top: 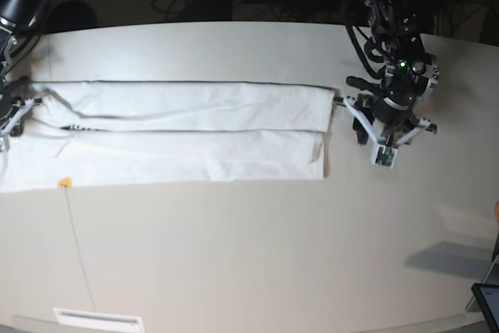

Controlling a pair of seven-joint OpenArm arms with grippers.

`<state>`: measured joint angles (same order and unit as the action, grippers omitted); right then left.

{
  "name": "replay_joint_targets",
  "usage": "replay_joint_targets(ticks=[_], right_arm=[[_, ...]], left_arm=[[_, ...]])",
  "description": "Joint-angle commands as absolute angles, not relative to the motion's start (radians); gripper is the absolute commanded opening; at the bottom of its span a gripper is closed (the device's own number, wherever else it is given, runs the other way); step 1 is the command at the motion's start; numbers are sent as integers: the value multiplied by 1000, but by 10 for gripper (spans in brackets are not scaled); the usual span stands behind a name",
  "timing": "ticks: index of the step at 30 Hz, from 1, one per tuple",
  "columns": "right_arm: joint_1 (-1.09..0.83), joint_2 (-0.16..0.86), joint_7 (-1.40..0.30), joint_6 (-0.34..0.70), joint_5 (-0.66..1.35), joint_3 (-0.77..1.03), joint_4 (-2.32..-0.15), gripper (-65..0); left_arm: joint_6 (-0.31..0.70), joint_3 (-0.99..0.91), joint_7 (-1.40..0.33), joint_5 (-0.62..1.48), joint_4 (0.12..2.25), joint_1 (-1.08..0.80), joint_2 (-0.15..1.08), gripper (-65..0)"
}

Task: Fold the T-shirt properly
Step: 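Open the left gripper and raise it off the strip, then move the left gripper to the strip's end and grasp it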

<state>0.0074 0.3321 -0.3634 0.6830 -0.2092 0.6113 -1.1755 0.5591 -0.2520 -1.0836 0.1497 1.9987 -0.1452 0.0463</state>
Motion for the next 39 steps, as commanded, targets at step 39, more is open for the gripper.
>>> replay_joint_targets(ticks=[39], right_arm=[[-31,331,-489,698,-292,605,-1153,-647]], left_arm=[[691,-374,-1127,1109,1296,13,213,-301]])
